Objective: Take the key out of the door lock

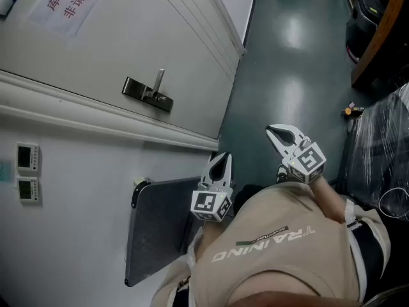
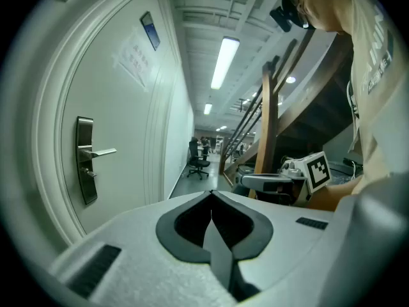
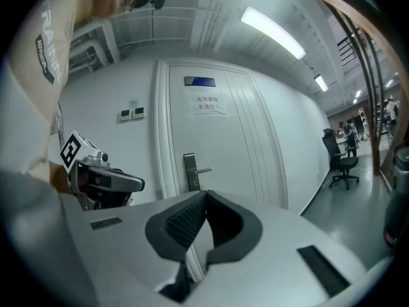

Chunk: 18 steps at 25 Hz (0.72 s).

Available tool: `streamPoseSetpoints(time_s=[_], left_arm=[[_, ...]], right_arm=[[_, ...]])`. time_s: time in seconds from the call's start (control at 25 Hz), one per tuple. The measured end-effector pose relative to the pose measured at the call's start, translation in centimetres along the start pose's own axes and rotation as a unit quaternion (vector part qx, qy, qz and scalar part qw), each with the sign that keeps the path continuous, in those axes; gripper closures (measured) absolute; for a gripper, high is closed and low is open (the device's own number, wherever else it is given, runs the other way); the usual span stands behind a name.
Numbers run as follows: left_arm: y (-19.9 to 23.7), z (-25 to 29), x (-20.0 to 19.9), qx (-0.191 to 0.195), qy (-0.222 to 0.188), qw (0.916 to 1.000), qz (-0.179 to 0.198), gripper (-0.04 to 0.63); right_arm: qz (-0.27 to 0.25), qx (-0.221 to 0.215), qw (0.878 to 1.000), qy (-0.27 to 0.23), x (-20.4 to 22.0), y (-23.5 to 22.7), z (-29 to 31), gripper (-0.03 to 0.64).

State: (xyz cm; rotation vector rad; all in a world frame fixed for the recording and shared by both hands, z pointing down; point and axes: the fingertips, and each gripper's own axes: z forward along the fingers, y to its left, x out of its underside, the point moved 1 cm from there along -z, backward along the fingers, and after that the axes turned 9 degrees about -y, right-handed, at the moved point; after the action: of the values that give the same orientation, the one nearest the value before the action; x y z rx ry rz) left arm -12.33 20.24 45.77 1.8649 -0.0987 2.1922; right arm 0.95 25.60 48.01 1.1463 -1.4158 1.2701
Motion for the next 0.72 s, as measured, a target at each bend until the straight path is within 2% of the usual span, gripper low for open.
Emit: streamPoseSetpoints(time_s=[0.16,0.32,0.44,0.56,0.72], left_arm=[[0.3,2.0,1.0,-0.013,0.01,0.9999,0.0,0.589],[-0.3,3.9,0.6,-0.007,0.004,0.9999,-0.012,0.589],[-0.6,4.4,0.0,-0.002,0.009,0.9999,0.014,0.589],[0.1,4.5,0.3,-0.015,0.026,0.9989,0.036,0.589],[1.4,4.3,1.2,-0.039,0.029,0.9984,-0.03,0.589]], right_arm=[[-0.007,-0.009,1.0,0.016,0.1,-0.9,0.6,0.603],[0.016,-0.024,0.999,0.035,1.8,-1.6,0.9,0.603],[0.031,-0.034,0.998,0.044,2.4,-1.8,1.7,0.603],[0.03,-0.052,0.997,0.046,2.4,-2.0,3.2,0.603],[0.033,-0.049,0.997,0.054,3.6,-2.7,4.5,0.603]])
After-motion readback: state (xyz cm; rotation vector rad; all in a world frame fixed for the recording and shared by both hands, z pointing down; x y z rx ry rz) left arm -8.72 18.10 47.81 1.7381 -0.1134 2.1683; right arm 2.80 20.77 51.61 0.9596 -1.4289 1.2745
